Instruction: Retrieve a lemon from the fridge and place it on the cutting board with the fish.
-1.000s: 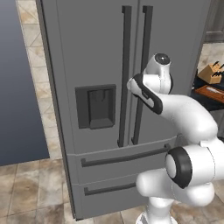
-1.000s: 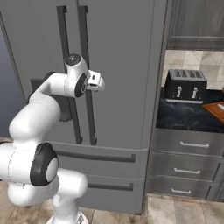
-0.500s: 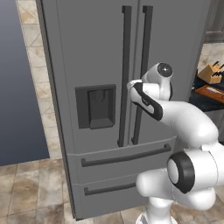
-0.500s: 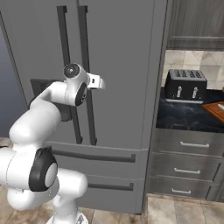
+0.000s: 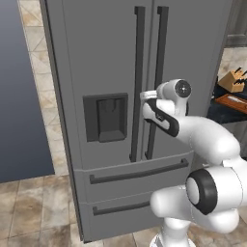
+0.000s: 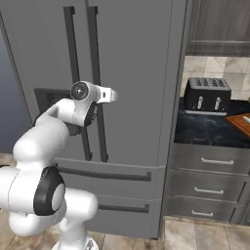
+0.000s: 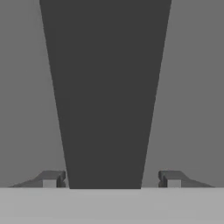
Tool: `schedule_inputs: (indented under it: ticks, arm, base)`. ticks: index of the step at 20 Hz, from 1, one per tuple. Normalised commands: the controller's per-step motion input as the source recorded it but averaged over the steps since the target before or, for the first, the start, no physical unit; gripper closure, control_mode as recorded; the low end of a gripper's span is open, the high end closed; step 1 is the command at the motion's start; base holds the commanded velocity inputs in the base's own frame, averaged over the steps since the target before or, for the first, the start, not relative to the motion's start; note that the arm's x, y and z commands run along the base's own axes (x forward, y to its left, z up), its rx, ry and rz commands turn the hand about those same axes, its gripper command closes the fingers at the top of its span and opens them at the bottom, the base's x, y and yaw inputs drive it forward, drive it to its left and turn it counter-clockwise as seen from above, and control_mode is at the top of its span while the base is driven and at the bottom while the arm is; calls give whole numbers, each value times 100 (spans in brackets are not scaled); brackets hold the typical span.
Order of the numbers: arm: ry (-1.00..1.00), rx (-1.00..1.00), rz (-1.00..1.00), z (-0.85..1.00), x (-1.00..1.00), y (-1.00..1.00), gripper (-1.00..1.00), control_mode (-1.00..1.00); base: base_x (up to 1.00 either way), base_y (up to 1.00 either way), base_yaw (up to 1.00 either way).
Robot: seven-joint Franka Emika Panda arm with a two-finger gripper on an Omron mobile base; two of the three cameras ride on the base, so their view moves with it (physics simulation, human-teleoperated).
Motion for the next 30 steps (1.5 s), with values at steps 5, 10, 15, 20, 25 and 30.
schedule_inputs:
  ticks: [5, 10, 15, 20, 25, 30]
  arm:
    - [-2, 0, 0, 0, 12, 0, 100, -100]
    - [0, 2, 0, 9, -25, -25, 100, -100]
    - [0, 6, 0, 24, -80, -57, 100, -100]
    - [7, 15, 0, 21, -81, -97, 100, -100]
    - [22, 13, 0, 41, -99, -98, 100, -100]
    - [29, 16, 0, 53, -100, -100, 100, -100]
  base:
    - [0, 0, 0]
    - [0, 0, 0]
    - [0, 0, 0]
    - [0, 0, 0]
    - [0, 0, 0]
    - [0, 0, 0]
